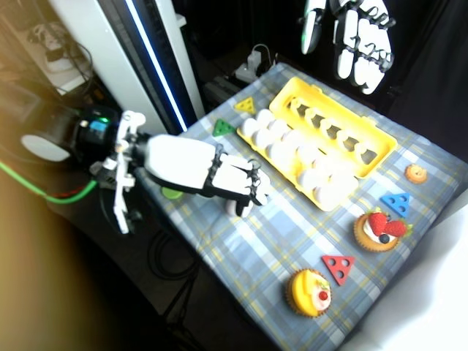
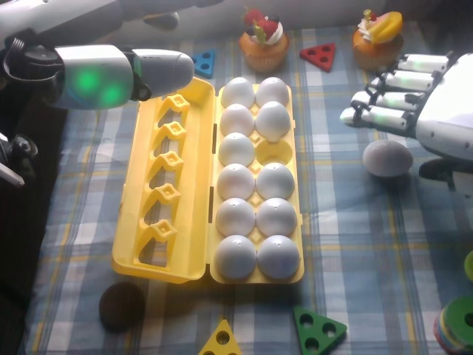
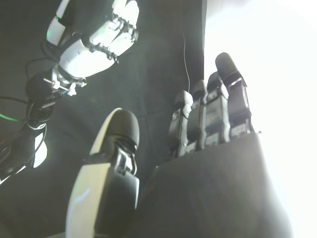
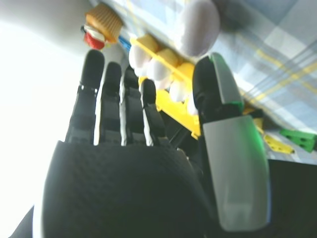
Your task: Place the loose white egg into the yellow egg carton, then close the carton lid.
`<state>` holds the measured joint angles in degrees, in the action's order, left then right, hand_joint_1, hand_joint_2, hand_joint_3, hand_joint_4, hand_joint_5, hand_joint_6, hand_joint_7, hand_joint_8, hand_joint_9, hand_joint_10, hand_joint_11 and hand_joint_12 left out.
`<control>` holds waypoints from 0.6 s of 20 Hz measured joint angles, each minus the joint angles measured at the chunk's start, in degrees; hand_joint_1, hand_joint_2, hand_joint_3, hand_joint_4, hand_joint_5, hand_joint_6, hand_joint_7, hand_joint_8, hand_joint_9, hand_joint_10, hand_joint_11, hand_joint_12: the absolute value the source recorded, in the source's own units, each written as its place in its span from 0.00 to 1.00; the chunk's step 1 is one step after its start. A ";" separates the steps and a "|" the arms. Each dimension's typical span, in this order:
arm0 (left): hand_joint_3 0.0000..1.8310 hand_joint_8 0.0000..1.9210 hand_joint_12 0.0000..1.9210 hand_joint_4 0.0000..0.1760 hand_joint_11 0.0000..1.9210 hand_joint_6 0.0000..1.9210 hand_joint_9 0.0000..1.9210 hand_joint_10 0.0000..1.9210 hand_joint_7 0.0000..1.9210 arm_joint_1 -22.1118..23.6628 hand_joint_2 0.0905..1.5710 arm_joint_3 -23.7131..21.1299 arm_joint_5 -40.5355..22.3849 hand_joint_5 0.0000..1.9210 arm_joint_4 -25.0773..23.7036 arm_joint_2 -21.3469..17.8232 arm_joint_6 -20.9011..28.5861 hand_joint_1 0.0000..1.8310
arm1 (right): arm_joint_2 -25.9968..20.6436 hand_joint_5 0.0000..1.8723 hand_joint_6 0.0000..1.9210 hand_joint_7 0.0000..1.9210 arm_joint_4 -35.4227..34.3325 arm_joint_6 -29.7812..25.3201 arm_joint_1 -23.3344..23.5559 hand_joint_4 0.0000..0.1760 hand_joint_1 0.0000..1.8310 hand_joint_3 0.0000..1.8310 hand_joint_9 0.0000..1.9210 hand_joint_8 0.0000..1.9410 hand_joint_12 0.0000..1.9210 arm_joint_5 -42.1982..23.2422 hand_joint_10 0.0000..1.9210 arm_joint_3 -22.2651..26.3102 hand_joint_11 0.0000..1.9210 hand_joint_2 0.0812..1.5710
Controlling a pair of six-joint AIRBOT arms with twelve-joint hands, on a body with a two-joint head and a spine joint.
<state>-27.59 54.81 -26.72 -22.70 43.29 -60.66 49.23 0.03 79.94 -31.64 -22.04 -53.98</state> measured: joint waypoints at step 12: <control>0.00 0.00 0.46 0.30 0.00 0.00 0.05 0.01 0.06 0.22 0.92 -0.24 0.31 0.08 0.02 -0.68 0.00 0.20 | 4.02 0.22 0.75 0.38 -1.53 0.02 0.04 0.00 0.64 0.01 0.32 0.77 1.00 2.89 0.81 -3.32 0.30 0.83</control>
<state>-27.38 54.57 -26.41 -22.68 42.61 -60.66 53.25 -1.50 79.96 -31.59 -19.16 -57.30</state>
